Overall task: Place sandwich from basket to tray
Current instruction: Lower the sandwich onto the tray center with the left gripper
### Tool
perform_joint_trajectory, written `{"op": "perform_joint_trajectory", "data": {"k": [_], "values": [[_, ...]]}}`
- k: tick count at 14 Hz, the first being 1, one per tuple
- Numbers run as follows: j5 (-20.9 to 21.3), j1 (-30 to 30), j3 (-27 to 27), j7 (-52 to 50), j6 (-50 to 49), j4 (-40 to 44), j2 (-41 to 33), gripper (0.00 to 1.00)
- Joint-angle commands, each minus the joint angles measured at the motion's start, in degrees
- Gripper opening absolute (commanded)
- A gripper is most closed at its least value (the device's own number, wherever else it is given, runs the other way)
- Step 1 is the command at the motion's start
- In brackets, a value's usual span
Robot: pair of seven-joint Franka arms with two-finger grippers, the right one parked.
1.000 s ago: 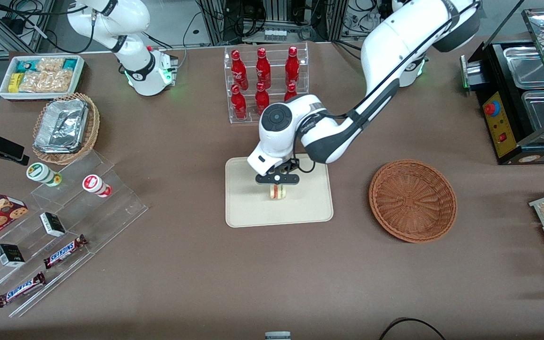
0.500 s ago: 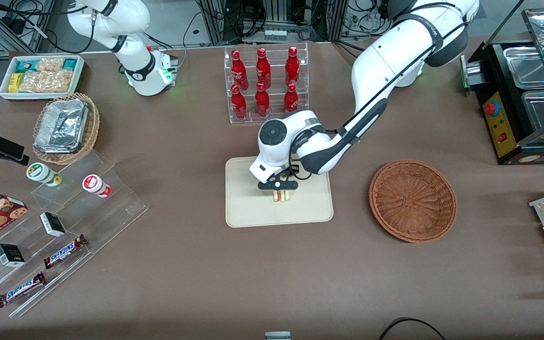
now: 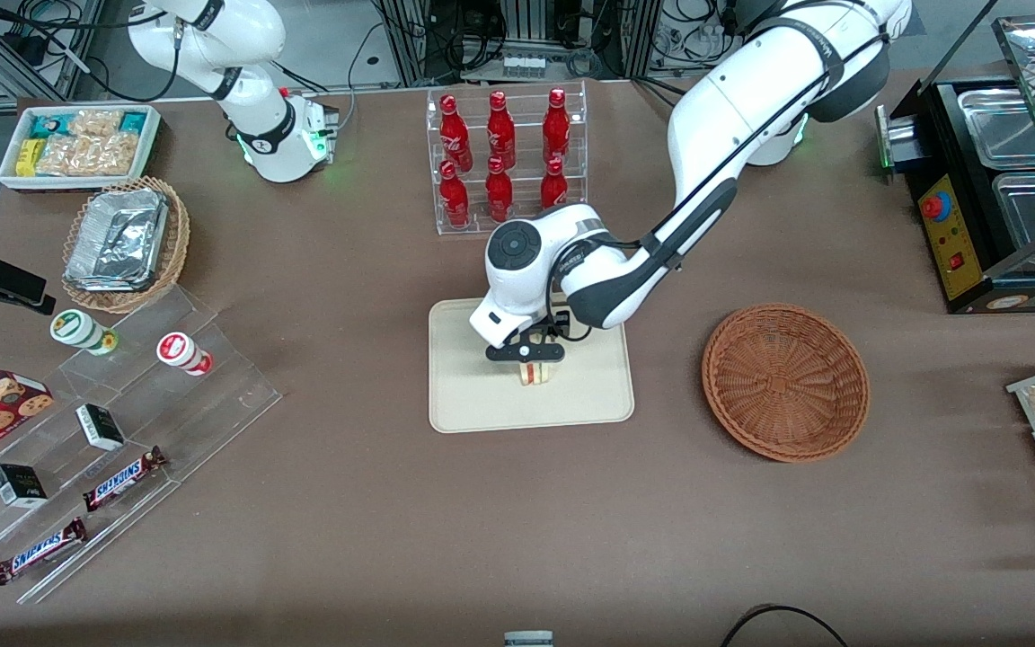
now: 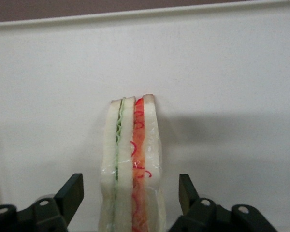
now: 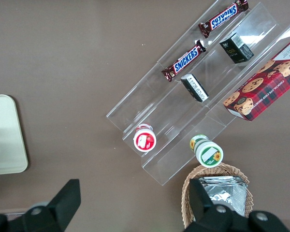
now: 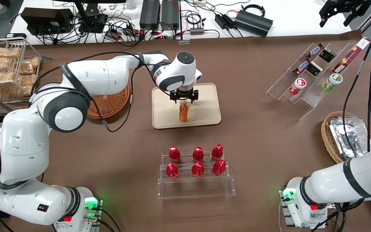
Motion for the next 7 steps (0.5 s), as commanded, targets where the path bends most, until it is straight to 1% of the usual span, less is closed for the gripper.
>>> {"op": "perform_joint_trajectory", "data": {"k": [1,3,5,6,7], "values": [[0.05,-1.05,0.45,-1.51,-6.26,-0.41,-7.87,1.0],[-3.8,-0.7,0.54,-1.42,-9.26,-0.15,-12.26,1.0],[-5.4,-0.18,0.98,-0.81,-13.55,-0.06,-16.48,1.0],[-6.1,1.05,0.98,-0.54,-16.1,0.29,-18.42,1.0],[-8.02,2.88,0.89,-0.36,-17.86,0.64,-20.35,1.0]]}}
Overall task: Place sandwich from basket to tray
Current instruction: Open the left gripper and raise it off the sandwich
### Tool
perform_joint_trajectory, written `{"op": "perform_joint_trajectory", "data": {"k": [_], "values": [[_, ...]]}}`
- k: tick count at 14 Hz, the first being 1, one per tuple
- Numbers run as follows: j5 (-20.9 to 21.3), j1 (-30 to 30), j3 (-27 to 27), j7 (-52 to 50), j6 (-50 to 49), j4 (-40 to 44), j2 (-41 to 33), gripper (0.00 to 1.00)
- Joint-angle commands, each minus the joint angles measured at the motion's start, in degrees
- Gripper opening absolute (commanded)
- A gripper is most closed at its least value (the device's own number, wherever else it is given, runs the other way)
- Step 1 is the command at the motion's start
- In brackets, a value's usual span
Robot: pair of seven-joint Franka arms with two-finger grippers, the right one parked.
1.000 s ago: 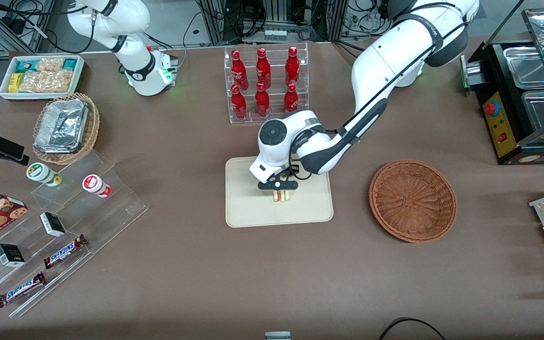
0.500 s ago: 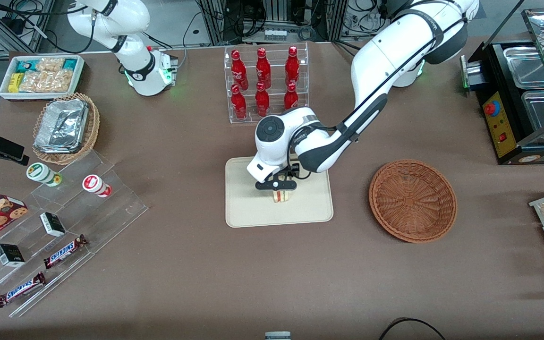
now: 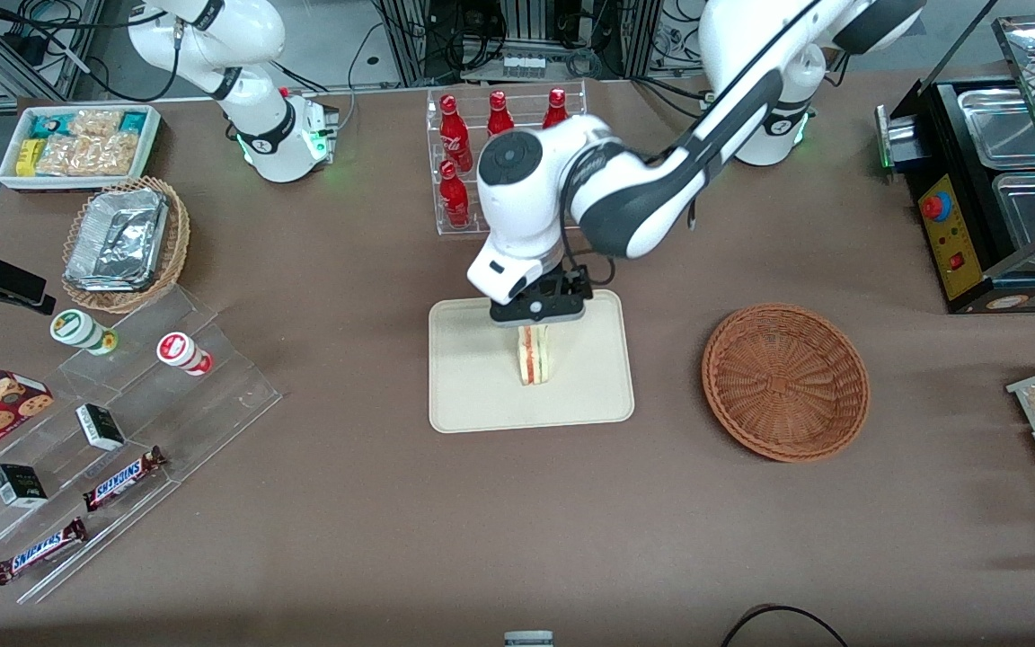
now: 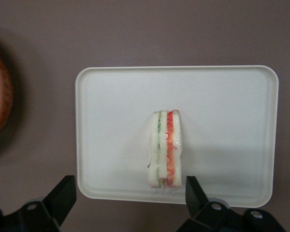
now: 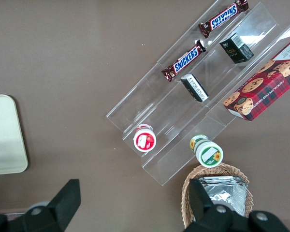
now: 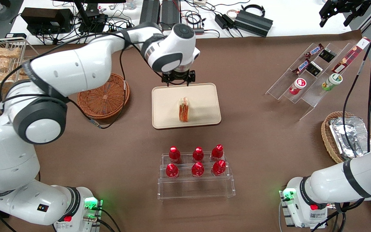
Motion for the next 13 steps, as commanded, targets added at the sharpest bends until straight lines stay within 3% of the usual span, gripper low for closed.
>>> {"op": "perform_joint_trajectory", "data": {"k": [1,4,9,10,13], "values": [[-4.63,4.13,0.58,1.15,-4.75,-0.78,-7.22,1.0],[-12.1,10.36,0.76,12.81,-12.21,-0.87,-15.14,1.0],[-18.44,20.21,1.89,29.16,-19.78,-1.57,-24.81,1.0],[-19.67,20.84,4.08,32.59,-20.84,-1.58,-26.31,1.0],[-25.38,20.14,17.33,48.74,-21.56,-3.5,-30.35,1.0]]}}
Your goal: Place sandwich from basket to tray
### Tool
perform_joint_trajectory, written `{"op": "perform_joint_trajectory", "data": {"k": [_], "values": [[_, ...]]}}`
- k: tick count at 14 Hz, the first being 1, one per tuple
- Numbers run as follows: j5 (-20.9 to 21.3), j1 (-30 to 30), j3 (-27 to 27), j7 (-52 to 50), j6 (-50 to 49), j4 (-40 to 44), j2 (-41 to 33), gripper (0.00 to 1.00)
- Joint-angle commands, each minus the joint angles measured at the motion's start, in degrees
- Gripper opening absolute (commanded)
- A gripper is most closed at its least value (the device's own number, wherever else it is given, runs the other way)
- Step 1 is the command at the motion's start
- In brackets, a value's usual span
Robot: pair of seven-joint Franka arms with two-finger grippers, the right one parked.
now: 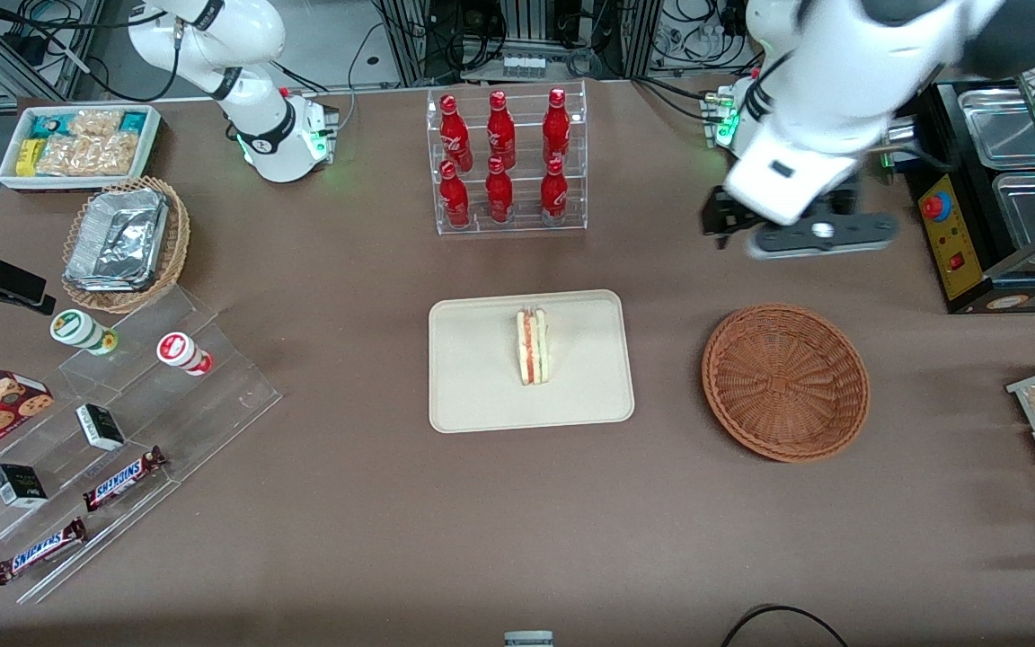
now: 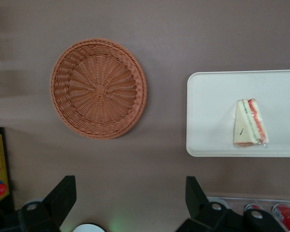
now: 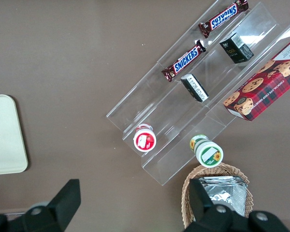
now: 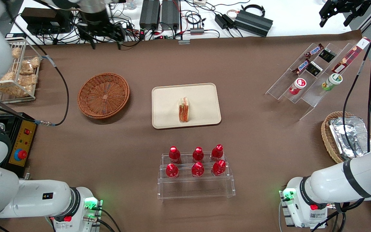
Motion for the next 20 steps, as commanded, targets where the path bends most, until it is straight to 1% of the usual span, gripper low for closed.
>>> {"op": "perform_joint_trajectory", "data": {"k": [1,3,5,6,8,9,11,12,14,18,20], "values": [[-4.59,0.2,9.92,13.85,-0.08,-4.57,-4.98,1.0],[-5.47,0.12,15.9,20.98,-0.08,-5.29,-5.79,1.0],[-5.39,0.12,18.64,24.25,0.35,-5.38,-5.35,1.0],[-5.39,0.12,19.26,24.44,0.71,-5.29,-5.09,1.0],[-3.11,-1.1,19.53,24.62,0.8,-3.19,-2.64,1.0],[-2.67,-1.38,19.45,24.18,0.62,-2.13,-1.14,1.0],[-2.75,-1.38,19.62,24.7,1.06,-1.77,-1.3,1.0],[-3.18,-1.2,19.97,25.05,3.06,-1.6,-1.3,1.0],[-2.75,-1.47,22.25,25.41,5.72,-1.51,-1.65,1.0],[-3.01,-1.38,22.52,24.61,5.54,-1.25,-2.27,1.0],[-3.19,-1.38,24.35,25.41,4.06,-0.28,-2.36,1.0]]}}
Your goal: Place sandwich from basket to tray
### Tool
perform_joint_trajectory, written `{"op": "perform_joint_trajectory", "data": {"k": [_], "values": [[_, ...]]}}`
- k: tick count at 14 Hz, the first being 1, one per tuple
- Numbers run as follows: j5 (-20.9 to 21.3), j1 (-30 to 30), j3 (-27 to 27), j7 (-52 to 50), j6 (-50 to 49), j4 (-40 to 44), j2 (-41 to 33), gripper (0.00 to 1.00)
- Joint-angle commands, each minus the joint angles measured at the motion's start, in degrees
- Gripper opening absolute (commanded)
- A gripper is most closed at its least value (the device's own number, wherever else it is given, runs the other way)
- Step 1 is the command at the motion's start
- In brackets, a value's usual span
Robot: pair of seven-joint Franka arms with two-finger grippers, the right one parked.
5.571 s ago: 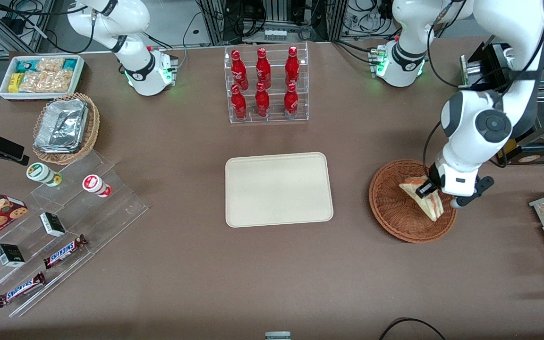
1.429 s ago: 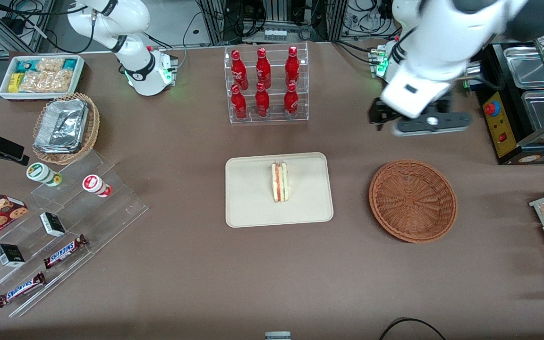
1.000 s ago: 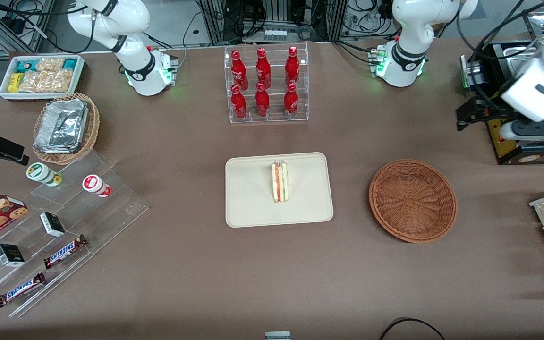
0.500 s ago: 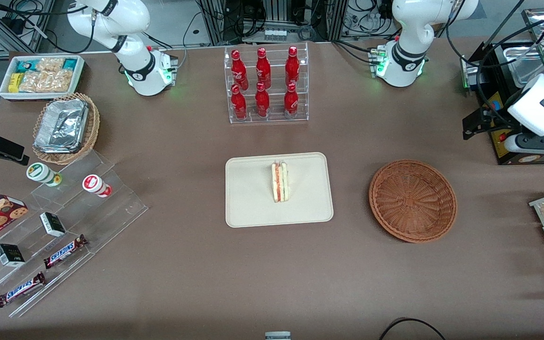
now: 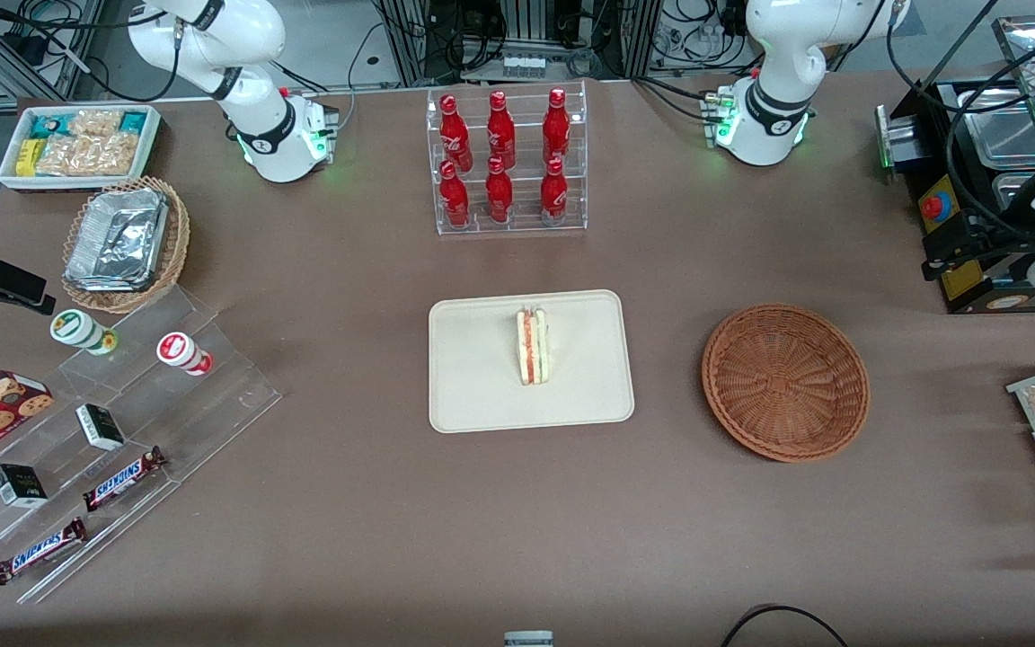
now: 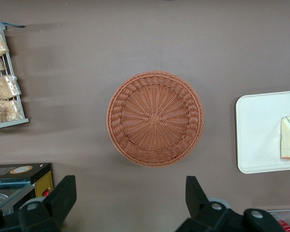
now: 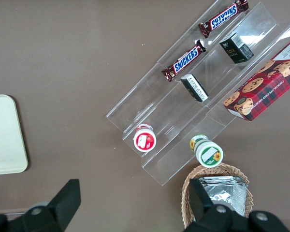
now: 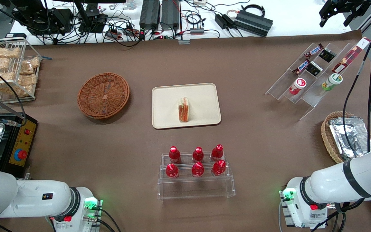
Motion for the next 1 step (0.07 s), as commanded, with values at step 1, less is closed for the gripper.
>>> {"op": "perform_joint_trajectory", "data": {"k": [1], "values": [[0.43,-0.6,2.11,1.03,-1.64,1.42,-0.45,1.0]]}}
